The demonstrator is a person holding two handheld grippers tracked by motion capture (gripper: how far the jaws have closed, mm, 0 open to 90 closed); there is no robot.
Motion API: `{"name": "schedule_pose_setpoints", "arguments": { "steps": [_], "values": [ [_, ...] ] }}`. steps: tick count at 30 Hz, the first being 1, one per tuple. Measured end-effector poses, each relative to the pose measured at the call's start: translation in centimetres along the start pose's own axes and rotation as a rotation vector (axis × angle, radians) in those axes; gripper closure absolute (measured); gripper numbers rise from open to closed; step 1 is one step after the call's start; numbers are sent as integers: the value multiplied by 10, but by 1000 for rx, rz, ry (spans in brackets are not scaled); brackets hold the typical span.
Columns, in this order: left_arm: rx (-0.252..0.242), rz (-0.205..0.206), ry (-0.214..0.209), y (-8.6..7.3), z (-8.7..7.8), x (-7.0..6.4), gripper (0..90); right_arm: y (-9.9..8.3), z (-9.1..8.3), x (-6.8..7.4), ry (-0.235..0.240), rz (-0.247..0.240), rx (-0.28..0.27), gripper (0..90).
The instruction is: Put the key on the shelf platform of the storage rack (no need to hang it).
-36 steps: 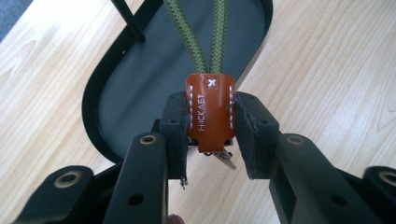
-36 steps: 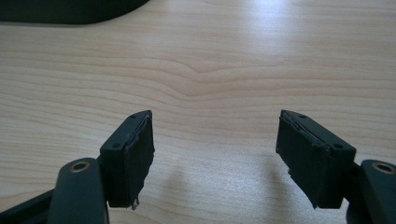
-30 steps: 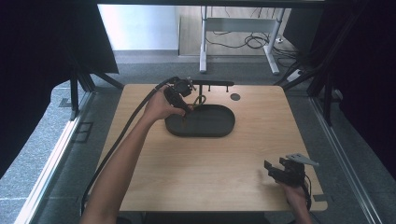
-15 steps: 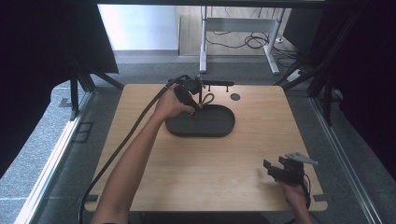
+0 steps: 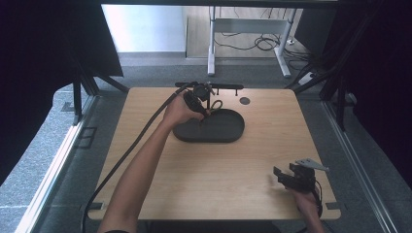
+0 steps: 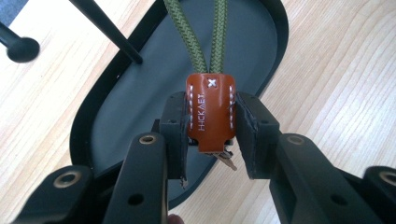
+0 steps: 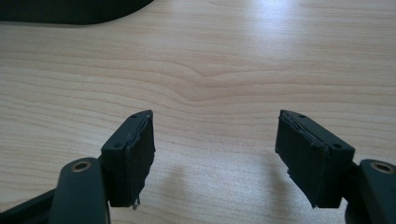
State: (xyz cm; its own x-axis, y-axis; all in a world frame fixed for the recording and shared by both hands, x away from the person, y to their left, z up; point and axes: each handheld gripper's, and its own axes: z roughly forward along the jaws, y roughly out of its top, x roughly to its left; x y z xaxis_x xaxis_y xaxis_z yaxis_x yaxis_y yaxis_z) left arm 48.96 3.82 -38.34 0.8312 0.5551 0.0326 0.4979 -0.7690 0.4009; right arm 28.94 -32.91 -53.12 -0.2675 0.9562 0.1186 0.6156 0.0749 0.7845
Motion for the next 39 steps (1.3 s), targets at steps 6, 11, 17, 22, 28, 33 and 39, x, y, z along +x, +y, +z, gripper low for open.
{"name": "schedule_pose_setpoints", "arguments": {
  "steps": [6, 11, 17, 22, 28, 33, 39],
  "values": [
    [3, -26, 9, -10, 6, 8, 665, 0, 2, 2, 0, -1, 8, 286],
    [4, -37, 6, -16, 9, 11, 665, -1, 3, 2, -3, -12, 18, 286],
    [6, -51, 8, -21, 17, 13, 664, -2, 6, 4, -5, -23, 25, 286],
    [15, -43, 5, -21, 24, 11, 663, -1, 5, 3, -6, -19, 24, 288],
    [32, -37, 7, -22, 31, 9, 663, -1, 7, 4, -7, -28, 29, 287],
    [42, -32, 11, -24, 35, 8, 662, -1, 7, 4, -10, -26, 29, 288],
    [51, -35, 17, -27, 41, 8, 662, -2, 9, 7, -10, -37, 35, 288]
  ]
}}
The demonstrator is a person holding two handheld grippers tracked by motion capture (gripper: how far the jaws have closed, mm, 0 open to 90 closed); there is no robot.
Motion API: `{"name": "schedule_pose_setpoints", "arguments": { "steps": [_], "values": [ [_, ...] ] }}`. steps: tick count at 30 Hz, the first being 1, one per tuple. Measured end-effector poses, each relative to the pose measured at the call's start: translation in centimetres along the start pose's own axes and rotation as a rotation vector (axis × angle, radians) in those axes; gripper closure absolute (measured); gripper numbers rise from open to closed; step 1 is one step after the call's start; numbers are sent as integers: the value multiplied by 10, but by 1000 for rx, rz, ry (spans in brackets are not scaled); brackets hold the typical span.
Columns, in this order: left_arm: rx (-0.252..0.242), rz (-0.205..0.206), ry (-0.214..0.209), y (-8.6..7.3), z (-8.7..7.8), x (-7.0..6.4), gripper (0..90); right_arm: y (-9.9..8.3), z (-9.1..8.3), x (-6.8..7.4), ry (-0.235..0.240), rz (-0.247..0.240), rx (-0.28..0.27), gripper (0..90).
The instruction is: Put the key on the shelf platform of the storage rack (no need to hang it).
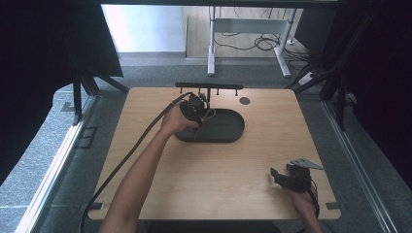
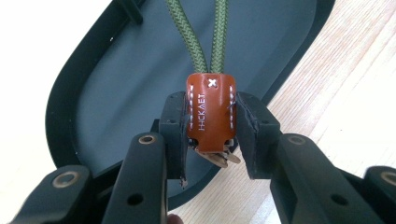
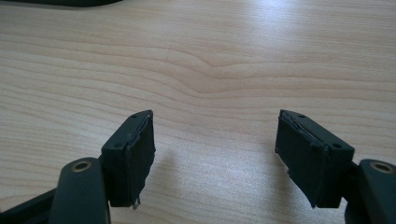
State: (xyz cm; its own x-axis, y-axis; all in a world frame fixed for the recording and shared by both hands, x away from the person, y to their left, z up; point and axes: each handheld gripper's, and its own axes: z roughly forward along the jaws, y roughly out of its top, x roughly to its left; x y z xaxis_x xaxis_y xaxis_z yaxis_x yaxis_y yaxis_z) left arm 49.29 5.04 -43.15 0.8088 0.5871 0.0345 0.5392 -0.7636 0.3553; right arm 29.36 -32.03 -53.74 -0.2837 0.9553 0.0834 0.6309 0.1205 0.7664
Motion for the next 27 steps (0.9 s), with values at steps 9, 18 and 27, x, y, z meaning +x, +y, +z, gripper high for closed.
{"name": "schedule_pose_setpoints", "arguments": {
  "steps": [9, 18, 27],
  "values": [
    [3, 1, -6, -4, 9, -2, 660, 0, 1, 0, -2, -1, 1, 288],
    [18, 5, -12, -9, 17, -6, 659, 0, 2, 1, -3, -7, 6, 287],
    [14, 0, -7, -11, 19, -7, 597, 0, 3, 2, -3, -16, 9, 288]
  ]
}}
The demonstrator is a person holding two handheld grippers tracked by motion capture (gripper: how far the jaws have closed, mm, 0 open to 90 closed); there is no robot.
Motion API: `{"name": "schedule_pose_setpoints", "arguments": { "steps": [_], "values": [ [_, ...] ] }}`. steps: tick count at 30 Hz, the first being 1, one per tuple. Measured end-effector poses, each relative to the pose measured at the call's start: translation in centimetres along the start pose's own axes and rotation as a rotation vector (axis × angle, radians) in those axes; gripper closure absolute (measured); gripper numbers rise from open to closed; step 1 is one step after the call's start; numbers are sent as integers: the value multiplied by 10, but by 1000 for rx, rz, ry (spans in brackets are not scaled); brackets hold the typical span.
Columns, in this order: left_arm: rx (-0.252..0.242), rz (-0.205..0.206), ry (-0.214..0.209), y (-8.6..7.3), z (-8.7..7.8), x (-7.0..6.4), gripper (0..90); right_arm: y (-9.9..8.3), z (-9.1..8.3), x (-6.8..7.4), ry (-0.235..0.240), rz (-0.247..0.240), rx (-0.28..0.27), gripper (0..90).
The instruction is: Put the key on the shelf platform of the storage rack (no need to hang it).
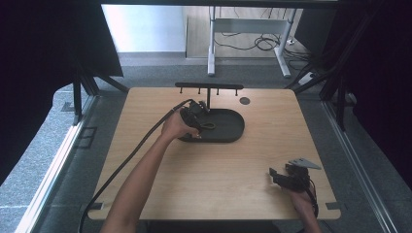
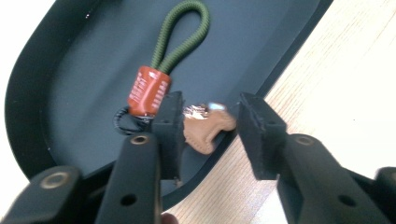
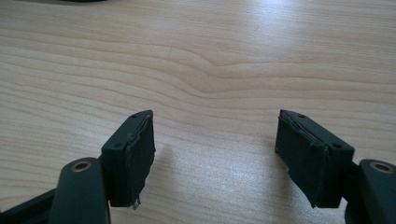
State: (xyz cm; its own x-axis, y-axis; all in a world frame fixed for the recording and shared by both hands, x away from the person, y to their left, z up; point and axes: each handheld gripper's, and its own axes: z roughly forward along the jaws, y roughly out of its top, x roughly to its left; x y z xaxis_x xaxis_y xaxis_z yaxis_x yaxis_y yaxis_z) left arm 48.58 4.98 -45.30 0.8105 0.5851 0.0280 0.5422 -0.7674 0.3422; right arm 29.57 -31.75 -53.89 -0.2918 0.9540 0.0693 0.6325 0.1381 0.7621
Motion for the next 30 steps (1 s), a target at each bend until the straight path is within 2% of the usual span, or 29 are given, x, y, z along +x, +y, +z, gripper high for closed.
{"name": "schedule_pose_setpoints", "arguments": {
  "steps": [5, 18, 25, 30],
  "values": [
    [-16, 4, 9, -1, -8, -1, 547, 0, 0, 0, 1, 0, 0, 287],
    [-63, 17, 13, -13, -35, -7, 525, 2, 1, 3, 5, -8, -3, 288],
    [-104, 19, -11, -22, -50, -15, 494, 3, 2, 4, 6, -9, -2, 287],
    [-140, 19, -18, -35, -60, -22, 465, 3, 2, 4, 8, -9, 0, 288]
  ]
}}
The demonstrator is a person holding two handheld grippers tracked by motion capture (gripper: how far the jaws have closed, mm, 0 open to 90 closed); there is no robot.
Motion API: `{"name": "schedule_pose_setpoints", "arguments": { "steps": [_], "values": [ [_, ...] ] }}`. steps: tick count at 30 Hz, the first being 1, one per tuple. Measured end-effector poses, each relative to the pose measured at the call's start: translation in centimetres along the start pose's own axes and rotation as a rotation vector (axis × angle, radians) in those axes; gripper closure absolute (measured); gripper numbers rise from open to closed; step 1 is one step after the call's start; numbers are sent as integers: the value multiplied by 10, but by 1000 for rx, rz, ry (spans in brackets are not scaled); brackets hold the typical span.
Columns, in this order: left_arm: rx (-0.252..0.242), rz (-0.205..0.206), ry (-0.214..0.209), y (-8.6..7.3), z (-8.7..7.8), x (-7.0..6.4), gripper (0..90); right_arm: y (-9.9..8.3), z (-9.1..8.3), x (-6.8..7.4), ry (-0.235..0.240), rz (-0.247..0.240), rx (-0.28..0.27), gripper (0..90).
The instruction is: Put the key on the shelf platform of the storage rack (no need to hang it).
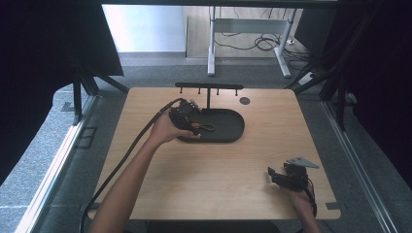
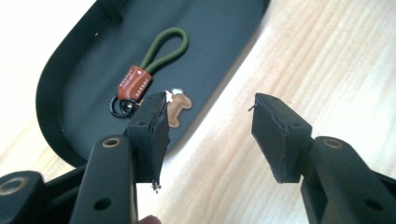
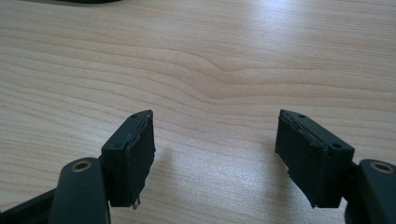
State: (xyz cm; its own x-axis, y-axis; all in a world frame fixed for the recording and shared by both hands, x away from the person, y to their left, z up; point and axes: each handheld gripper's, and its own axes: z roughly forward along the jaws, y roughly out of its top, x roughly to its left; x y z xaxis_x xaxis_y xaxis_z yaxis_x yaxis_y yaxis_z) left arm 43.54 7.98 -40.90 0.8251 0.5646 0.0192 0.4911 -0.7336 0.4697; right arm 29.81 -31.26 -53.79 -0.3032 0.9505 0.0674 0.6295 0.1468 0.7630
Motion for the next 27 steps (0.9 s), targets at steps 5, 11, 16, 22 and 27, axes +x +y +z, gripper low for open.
{"name": "schedule_pose_setpoints", "arguments": {
  "steps": [5, 11, 16, 22, 27],
  "values": [
    [-14, 11, 2, -17, -2, -10, 460, 0, 1, 1, 2, -6, -2, 288],
    [-38, -1, 7, -40, -6, -14, 448, 1, 2, 3, 4, -17, -3, 287],
    [-73, -33, -9, -64, -11, -22, 437, 1, 2, 4, 6, -24, -2, 287],
    [-103, -67, -12, -96, -8, -34, 435, 1, 3, 4, 5, -19, 2, 287],
    [-101, -88, 0, -117, -11, -37, 434, 1, 2, 3, 2, -13, 2, 287]
  ]
}}
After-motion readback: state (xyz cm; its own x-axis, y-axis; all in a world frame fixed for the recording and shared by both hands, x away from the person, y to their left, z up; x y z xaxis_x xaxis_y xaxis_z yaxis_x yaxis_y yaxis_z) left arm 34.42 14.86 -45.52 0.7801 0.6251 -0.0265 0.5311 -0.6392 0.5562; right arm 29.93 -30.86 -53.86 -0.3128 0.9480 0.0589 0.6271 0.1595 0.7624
